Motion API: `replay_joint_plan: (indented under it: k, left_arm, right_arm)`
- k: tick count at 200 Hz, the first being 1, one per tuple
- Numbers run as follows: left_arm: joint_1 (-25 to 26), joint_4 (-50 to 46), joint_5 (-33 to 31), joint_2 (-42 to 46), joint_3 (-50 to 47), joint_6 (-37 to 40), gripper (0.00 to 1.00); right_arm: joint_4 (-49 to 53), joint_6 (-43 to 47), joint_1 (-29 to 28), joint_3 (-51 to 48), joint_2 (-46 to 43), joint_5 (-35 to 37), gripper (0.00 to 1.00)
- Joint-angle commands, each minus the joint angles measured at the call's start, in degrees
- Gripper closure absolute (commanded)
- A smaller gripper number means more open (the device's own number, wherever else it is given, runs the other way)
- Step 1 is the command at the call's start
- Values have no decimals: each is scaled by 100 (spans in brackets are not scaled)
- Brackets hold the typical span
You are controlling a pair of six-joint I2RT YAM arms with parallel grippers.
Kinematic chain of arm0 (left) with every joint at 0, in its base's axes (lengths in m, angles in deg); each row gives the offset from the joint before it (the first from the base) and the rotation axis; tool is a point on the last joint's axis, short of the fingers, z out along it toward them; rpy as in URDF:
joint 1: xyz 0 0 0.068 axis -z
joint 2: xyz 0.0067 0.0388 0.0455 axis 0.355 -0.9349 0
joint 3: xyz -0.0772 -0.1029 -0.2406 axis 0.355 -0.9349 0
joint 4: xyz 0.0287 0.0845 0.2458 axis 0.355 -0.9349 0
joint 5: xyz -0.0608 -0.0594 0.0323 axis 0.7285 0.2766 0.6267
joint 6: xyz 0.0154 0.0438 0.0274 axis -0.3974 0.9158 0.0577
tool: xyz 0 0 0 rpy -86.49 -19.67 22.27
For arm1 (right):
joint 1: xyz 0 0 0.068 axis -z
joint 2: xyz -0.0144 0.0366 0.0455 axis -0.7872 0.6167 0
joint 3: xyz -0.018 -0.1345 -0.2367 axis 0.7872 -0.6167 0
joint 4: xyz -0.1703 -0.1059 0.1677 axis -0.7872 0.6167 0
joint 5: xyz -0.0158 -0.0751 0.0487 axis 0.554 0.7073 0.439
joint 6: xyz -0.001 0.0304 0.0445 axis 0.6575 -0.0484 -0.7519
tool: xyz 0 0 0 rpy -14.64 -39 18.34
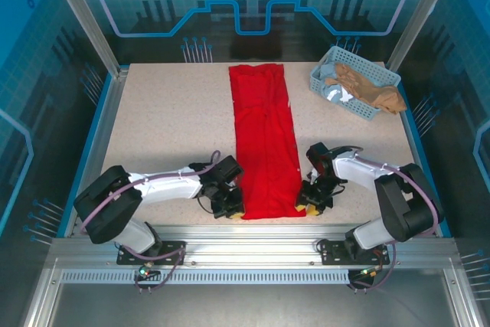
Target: Fold and stack the t-shirts
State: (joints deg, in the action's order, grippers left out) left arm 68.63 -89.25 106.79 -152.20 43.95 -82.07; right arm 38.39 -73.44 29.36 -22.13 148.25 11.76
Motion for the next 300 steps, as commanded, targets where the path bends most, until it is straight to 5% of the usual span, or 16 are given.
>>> replay_joint_plan:
  k: [1,37,116,160,228,300]
  left_arm:
    - [-6,-141,89,107,-149,47,100]
    - [-11,-135,159,209,-327,42,100]
    - [-42,-63,-337,1107,-218,-131,100]
    - [-759,320,-572,1249,550,-75,100]
    - [-2043,247,-223,-92,2456,551,100]
    - [-2877,313,-67,-2234,4389,877,100]
  right_arm:
    - [-202,-269,-145,-48,141,10,73]
    - [9,-235,-400,225,319,208,100]
    - [867,-335,-546,854,-384,29,100]
    - [1313,-276,-183,2013,-316,236,100]
    - [1465,29,482,4462,1212,502,100]
    - [1411,51,856,7408,3911,340,100]
